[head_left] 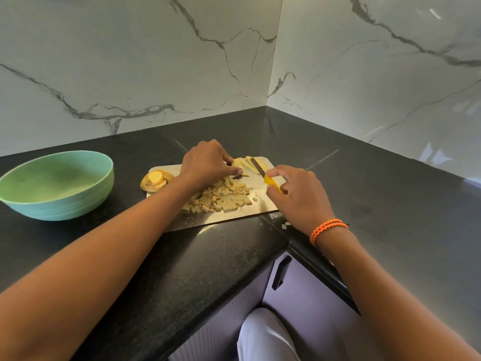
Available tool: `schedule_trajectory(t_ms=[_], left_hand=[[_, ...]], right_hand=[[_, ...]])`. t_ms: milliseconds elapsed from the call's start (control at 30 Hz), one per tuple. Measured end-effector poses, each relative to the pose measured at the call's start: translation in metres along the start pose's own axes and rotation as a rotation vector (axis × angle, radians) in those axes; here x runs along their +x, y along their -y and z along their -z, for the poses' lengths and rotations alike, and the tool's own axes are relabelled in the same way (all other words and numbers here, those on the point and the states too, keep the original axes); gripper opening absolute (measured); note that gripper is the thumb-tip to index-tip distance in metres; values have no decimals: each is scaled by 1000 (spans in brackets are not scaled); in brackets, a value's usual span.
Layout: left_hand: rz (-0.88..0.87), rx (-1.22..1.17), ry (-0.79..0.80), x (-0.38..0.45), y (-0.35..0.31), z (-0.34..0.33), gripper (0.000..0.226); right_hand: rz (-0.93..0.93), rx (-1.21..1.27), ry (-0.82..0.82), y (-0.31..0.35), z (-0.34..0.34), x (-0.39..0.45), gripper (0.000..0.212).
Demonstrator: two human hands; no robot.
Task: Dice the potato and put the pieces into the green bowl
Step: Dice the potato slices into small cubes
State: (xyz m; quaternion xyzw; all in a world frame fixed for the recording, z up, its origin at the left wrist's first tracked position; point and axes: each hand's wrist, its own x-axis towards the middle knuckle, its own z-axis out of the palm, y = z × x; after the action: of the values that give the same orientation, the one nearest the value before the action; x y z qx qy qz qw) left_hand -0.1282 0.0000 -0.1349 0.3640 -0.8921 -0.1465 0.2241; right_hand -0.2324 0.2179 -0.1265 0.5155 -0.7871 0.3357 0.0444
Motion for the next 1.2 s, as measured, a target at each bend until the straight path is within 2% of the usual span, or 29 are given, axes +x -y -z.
schedule_trajectory(t_ms=[133,533,1200], left_hand=[[4,4,20,1,3,1,36],[-13,30,1,4,5,-1,36],[5,49,24,1,-3,0,36]], right_hand=[[5,-3,-10,8,-19,23,33],[-2,-87,19,18,-46,47,34],[15,-104,140,9,-14,-3,33]])
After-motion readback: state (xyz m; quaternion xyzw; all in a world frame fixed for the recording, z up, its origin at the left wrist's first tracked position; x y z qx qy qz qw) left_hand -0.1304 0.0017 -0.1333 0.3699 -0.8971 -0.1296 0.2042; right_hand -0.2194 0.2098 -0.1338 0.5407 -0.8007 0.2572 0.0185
